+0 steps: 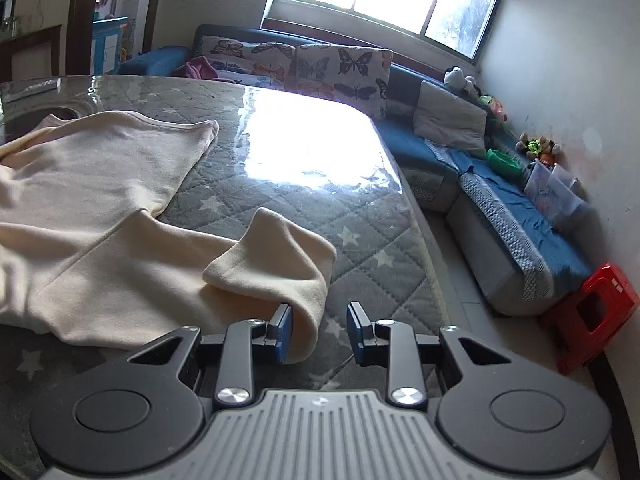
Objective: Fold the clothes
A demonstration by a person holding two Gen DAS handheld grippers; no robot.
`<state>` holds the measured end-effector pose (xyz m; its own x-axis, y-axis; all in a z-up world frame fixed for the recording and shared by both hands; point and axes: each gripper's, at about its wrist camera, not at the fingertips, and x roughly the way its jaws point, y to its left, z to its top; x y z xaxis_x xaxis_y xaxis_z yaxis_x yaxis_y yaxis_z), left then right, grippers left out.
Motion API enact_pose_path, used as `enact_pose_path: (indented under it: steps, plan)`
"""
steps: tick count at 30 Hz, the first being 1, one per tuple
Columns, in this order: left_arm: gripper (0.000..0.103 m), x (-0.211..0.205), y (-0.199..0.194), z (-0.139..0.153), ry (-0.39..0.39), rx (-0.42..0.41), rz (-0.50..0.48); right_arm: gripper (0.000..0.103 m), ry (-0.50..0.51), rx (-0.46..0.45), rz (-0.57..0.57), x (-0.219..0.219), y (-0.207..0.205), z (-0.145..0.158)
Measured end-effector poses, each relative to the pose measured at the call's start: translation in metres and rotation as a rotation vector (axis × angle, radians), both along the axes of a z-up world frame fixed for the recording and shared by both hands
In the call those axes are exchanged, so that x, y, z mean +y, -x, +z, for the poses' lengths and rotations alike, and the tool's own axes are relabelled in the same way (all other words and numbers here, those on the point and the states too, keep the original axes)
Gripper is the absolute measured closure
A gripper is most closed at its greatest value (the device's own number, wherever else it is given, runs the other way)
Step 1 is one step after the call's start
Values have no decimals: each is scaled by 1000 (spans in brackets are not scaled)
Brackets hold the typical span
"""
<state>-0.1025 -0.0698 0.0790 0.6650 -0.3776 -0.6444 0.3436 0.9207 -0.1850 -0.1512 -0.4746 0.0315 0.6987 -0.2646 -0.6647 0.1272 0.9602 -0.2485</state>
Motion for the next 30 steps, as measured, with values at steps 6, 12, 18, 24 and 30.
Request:
enact_pose_path:
  steps: [6, 12, 18, 24, 30]
  plan:
    - [59, -43, -10, -1, 25, -8, -120, 75, -24, 14, 2, -7, -15, -8]
    - [59, -82, -13, -17, 17, 25, -239, 73, -76, -72, -86, -25, -14, 1]
    - [59, -89, -13, -31, 4, 68, -279, 64, -240, -123, -250, -80, 6, 8]
    - [59, -88, -12, -41, -8, 99, -291, 63, -325, -146, -377, -112, 23, 6]
    - [58, -89, -10, -38, 0, 89, -312, 63, -266, -134, -348, -106, 23, 8]
